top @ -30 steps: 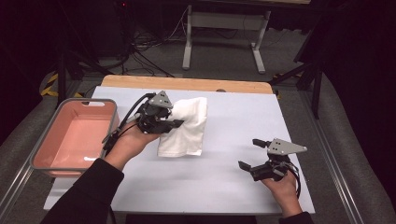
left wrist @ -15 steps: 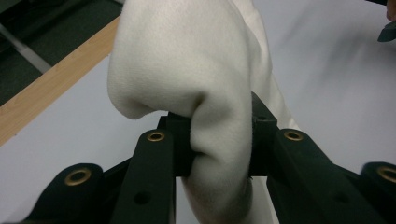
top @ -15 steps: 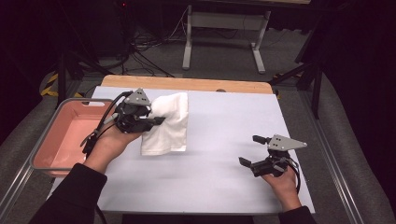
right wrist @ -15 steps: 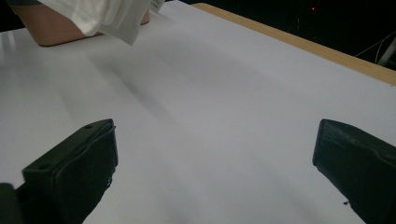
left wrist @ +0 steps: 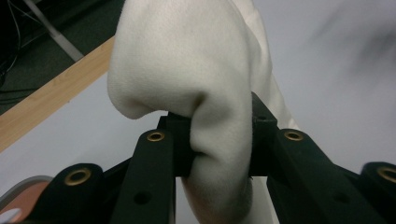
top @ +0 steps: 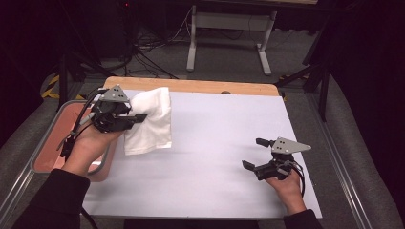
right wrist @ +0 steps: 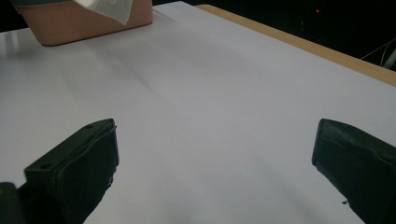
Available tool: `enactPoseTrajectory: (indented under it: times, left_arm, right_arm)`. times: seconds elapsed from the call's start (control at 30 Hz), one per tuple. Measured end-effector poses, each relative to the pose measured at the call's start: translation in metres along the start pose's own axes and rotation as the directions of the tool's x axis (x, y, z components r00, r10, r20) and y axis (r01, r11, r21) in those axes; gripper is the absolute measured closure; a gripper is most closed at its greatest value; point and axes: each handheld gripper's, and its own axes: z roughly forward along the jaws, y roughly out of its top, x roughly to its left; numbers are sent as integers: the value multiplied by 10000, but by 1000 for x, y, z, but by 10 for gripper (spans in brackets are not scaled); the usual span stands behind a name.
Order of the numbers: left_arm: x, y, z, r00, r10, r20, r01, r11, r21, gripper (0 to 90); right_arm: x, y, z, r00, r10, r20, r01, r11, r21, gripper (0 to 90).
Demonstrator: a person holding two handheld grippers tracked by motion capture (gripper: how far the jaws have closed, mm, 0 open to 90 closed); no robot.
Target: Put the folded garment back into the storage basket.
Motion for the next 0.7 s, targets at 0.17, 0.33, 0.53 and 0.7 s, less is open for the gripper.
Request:
enactPoseTrajectory:
  times: [0.17, 0.33, 0.53, 0.7]
  left_arm:
    - [10, -7, -8, 9997, -183, -176, 183, 9998, 14, 705]
    - [20, -14, -14, 9987, -424, -294, 425, 9991, 27, 705]
    - [31, -22, -21, 9974, -505, -515, 512, 9986, 123, 706]
    - [39, -28, -26, 9960, -569, -695, 587, 9980, 237, 705]
  right_arm:
    - [2, -2, -1, 10000, 26, 4, -26, 10000, 40, 10]
    - [6, -6, 3, 10000, -58, -25, 59, 9998, 210, 11]
    - [7, -8, 2, 10000, -7, 6, 7, 9997, 249, 11]
    - [7, -10, 1, 10000, 44, 35, -45, 9996, 270, 12]
